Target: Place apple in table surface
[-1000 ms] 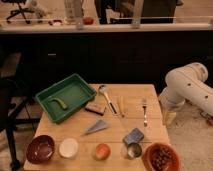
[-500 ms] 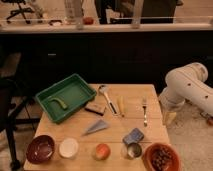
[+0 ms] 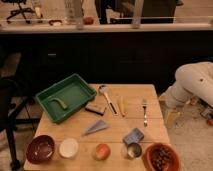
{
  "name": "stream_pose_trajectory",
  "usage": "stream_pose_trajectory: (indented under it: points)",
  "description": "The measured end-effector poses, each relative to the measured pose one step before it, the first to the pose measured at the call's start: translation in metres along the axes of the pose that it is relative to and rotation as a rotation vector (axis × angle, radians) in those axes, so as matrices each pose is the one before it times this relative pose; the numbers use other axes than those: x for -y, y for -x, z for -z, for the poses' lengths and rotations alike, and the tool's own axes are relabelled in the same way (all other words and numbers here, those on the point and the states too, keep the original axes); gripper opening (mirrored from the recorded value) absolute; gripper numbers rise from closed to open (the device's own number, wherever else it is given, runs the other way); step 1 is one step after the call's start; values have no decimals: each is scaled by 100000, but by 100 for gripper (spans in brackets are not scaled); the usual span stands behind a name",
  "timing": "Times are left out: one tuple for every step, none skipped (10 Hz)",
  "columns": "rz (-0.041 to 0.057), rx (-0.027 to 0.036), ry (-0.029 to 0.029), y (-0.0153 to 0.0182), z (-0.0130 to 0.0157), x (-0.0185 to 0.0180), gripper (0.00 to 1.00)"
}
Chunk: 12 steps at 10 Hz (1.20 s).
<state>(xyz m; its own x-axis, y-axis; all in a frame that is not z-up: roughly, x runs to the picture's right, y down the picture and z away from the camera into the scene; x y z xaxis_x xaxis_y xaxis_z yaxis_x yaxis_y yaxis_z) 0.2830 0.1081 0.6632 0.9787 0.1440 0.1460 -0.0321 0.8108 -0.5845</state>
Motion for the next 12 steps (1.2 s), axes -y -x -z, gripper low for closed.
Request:
stream_pose_trajectory:
  points:
    - [766,8323,1342,365,604,-607,80]
    - [1066,7910,2101,706,552,-547,80]
    - [333,7724,1219,694,254,-281,80]
    - [146,6302,779,742,149,-443,80]
    - [794,3535,-422,707,125,-701,80]
    - [2016,-701,-1835,741,54,-599,80]
    - [2983,-1744,-1330,951,-130,-653,80]
    - [2930,-3599,-1941,646,-24,-956,80]
    - [3213,-4748,-2356,830,-100,-987,80]
    - [2540,-3852,-2420,710,84,-762,80]
    - [2266,-2413,-1000,688,57,-360,80]
    - [2268,-1639,-503,729,-50,-153,80]
